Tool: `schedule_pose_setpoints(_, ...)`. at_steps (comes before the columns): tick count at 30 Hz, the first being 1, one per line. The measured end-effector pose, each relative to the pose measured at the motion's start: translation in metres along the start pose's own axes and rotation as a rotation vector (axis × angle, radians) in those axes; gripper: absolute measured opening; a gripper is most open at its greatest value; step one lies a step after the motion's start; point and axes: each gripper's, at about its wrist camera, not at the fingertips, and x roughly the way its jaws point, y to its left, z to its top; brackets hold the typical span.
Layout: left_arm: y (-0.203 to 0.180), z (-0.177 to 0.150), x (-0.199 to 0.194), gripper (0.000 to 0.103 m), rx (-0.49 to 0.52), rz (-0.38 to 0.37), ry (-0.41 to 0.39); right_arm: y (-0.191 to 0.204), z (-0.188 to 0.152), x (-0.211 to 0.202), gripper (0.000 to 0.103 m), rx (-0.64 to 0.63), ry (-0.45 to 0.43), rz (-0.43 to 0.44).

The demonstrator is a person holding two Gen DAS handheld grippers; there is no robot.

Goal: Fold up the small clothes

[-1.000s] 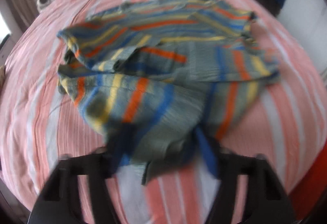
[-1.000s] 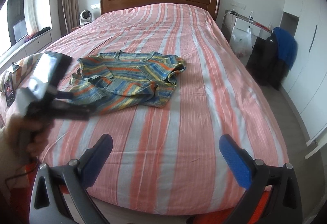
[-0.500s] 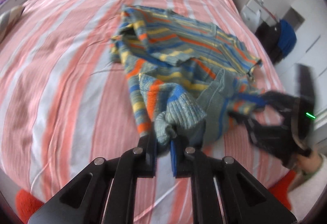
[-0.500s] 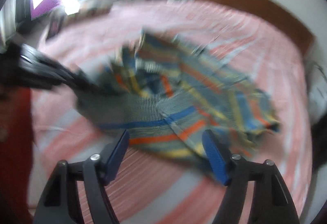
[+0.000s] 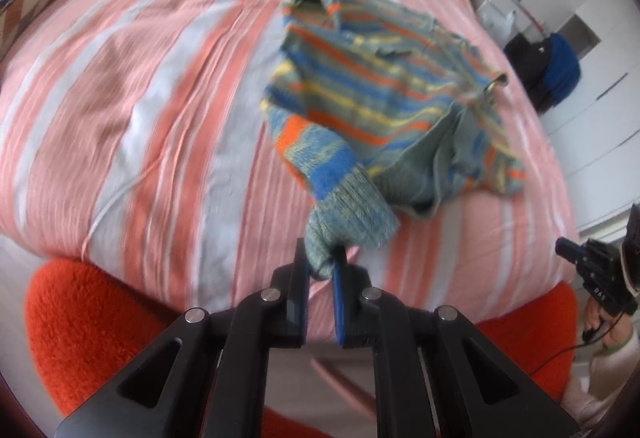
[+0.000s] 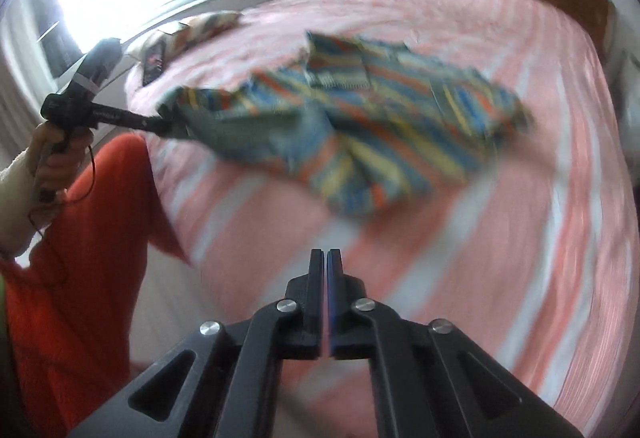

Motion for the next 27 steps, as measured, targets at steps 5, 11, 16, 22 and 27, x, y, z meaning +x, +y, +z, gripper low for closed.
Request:
schedule_pose_setpoints(5,0.005,0.003,0.008,0.010,-0.012,0.020,-0.012,-0.035,-0.017,0.026,0.044,0.386,-0.071,0.169)
schedule_pose_setpoints(11,0.014,-0.001,0.011,0.010,-0.053,0.014,-0.026,-0.037,0.024,0.101,0.047,0.837,-0.164,0.514)
schedule_pose_setpoints(16,0.017,-0.005,0.010,0.010,-0.066,0.013,-0.033,-0.052,0.009,0.144,0.008,1.157,-0.152,0.502)
schedule_pose_setpoints(22,0.022,-0.007,0.009,0.010,-0.054,0.030,-0.007,-0.063,-0.027,0.060,0.006,1.018,-0.150,0.493)
schedule_pose_setpoints(27,0.024,-0.024,0.005,0.011,-0.023,0.122,0.051,-0.073,-0.054,0.027,0.016,0.785,0.004,0.123)
